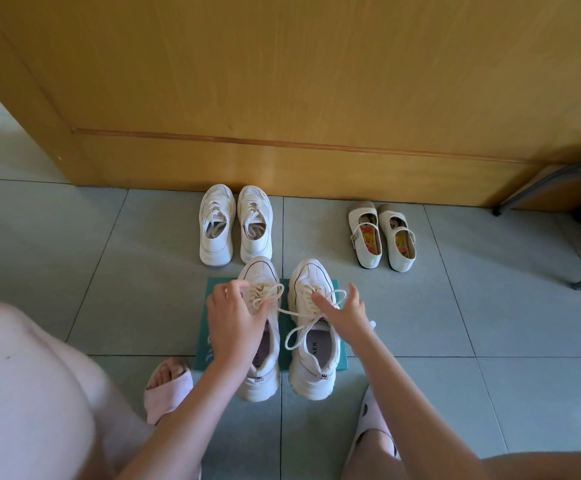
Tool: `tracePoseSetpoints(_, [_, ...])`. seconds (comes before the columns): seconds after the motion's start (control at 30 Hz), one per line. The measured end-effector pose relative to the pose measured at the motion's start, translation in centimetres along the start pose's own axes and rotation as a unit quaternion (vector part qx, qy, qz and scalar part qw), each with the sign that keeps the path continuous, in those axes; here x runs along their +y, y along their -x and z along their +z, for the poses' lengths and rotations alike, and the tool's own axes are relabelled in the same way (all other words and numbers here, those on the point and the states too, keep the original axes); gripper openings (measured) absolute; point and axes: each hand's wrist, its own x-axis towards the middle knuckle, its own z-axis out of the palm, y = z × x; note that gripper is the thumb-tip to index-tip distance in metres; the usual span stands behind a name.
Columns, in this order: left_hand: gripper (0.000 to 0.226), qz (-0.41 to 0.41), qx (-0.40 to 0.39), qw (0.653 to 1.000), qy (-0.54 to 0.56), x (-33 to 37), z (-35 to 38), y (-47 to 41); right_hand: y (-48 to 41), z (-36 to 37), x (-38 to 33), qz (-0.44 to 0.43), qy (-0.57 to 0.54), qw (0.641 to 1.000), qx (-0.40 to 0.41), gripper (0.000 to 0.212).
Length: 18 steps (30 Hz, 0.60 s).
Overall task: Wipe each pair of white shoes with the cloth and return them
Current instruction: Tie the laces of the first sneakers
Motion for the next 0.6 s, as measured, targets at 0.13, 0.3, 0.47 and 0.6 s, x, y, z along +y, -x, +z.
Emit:
tracePoseSetpoints(0.13, [0.080, -0.109, -0.088, 0.990, 0.025, -0.1, 1.1, 0.9, 0.6, 3.3, 1.0, 0.014, 0.016, 1.000, 0.013, 0.101])
tracePoseSetpoints(0.3, [0.090, -0.170, -0.144, 0.975, 0.003, 0.4, 2.7, 1.2, 0.4, 5.4, 2.1, 0.033, 0.083, 0.992, 0.088, 0.092])
tracePoseSetpoints(0.47, [0.102, -0.202, -0.144, 0.968, -0.031, 1.0, 3.7, 1.3, 0.3, 5.8, 2.0, 0.048, 0.111, 0.987, 0.109, 0.085])
tracePoseSetpoints(0.6, [0.100, -0.210, -0.121, 0.970, -0.032, 1.1, 4.2, 1.4, 0.0, 5.6, 2.3, 0.055, 0.118, 0.984, 0.125, 0.077])
